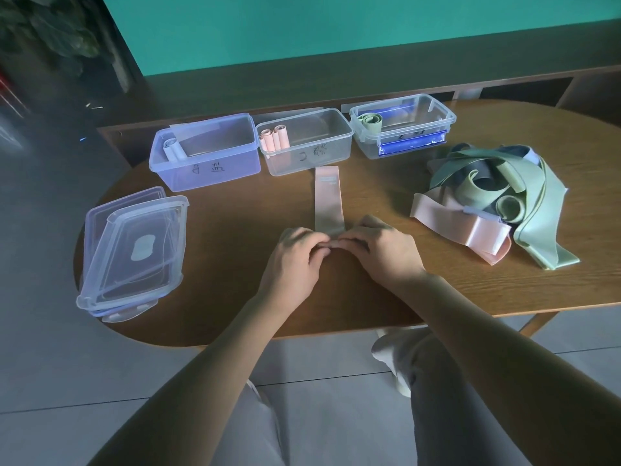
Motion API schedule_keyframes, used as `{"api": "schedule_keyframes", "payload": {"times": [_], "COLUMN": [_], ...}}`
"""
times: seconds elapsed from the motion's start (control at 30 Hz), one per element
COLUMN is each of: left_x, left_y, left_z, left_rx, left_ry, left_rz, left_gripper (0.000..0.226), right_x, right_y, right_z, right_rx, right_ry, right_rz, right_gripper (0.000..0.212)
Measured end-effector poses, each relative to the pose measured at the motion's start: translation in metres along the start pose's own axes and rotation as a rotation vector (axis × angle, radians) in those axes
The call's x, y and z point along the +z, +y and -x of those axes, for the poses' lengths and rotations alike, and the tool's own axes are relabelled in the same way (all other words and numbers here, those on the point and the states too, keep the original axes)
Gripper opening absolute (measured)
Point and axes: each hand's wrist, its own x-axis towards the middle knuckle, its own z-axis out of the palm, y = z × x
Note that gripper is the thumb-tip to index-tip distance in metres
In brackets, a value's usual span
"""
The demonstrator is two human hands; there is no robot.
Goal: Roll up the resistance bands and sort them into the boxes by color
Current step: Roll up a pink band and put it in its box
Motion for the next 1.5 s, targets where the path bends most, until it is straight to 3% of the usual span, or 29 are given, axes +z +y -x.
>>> {"api": "schedule_keyframes", "payload": {"times": [0.23,0.43,0.8,0.97,1.17,1.5], "left_x": [0.006,0.007,0.005,0.007,0.011,0.009], "left_y": [-0.003,-0.001,-0.001,-0.001,-0.006,-0.009], "left_z": [-0.007,-0.009,-0.013,-0.017,-0.023,-0.026], "left_rx": [-0.022,-0.04,-0.009,-0.041,-0.04,-0.09], "left_ry": [0.015,0.039,0.047,0.038,0.047,0.026], "left_rz": [0.011,-0.009,0.009,0.035,0.023,0.065], "left_gripper": [0.012,0.013,0.009,0.012,0.013,0.026], "right_x": [-0.001,-0.001,0.001,0.002,0.002,0.009], "right_y": [-0.002,0.002,0.004,0.001,0.003,0.009], "right_z": [-0.002,-0.003,-0.009,-0.009,-0.011,-0.022], "right_rx": [0.016,-0.003,0.042,0.016,-0.015,0.026], "right_ry": [-0.022,-0.032,-0.026,-0.019,-0.039,0.024], "right_rz": [0.019,-0.033,-0.005,0.047,0.036,0.064], "right_gripper": [0.027,0.016,0.022,0.029,0.016,0.024]}}
